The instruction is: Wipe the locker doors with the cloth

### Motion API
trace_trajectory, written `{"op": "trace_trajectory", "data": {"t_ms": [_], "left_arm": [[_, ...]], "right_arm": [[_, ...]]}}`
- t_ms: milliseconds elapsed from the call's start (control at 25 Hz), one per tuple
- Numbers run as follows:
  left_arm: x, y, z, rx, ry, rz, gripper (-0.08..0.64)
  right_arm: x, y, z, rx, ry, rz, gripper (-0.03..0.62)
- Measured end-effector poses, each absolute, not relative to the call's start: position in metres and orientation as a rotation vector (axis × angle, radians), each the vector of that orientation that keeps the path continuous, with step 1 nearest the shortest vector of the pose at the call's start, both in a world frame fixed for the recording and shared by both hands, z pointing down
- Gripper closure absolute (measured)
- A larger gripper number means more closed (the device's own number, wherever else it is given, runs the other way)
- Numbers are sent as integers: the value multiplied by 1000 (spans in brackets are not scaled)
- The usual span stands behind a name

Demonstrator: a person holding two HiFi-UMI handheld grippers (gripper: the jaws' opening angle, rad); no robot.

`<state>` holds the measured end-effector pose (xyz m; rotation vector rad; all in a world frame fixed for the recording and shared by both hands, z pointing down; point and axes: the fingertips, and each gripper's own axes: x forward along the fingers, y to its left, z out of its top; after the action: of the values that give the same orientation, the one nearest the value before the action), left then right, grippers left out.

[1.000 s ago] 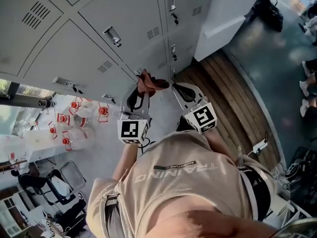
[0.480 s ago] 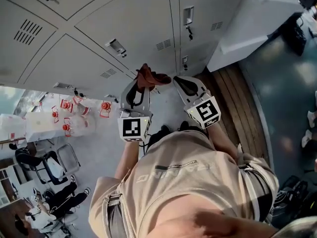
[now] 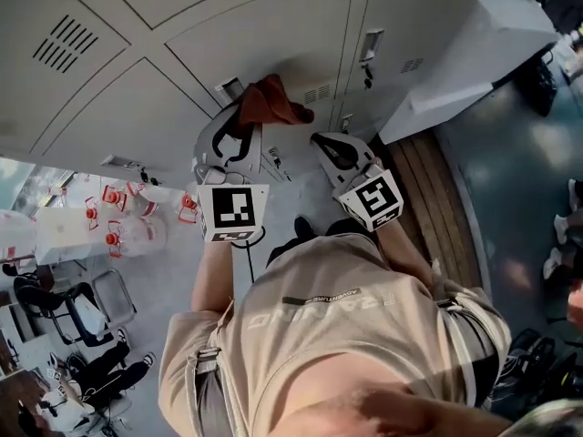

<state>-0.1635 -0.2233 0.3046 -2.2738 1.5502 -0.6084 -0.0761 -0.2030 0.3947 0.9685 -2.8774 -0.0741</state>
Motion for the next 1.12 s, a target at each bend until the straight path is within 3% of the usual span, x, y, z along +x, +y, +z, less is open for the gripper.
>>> {"op": "trace_trajectory", "data": {"t_ms": [360,680,1120], "left_arm": [[-188,-244,210,-1827,1526,-821,477],[-185,-255,139,-1405,1597,-942,477],[-189,-279,179,-1356,1666,-955,479]], "right_arm": [[-100,-222,383,841,-2910,-133,577],[-78,-235,391,673,-2934,-96,577],[-53,-238,420,574,-2923,22,577]]}}
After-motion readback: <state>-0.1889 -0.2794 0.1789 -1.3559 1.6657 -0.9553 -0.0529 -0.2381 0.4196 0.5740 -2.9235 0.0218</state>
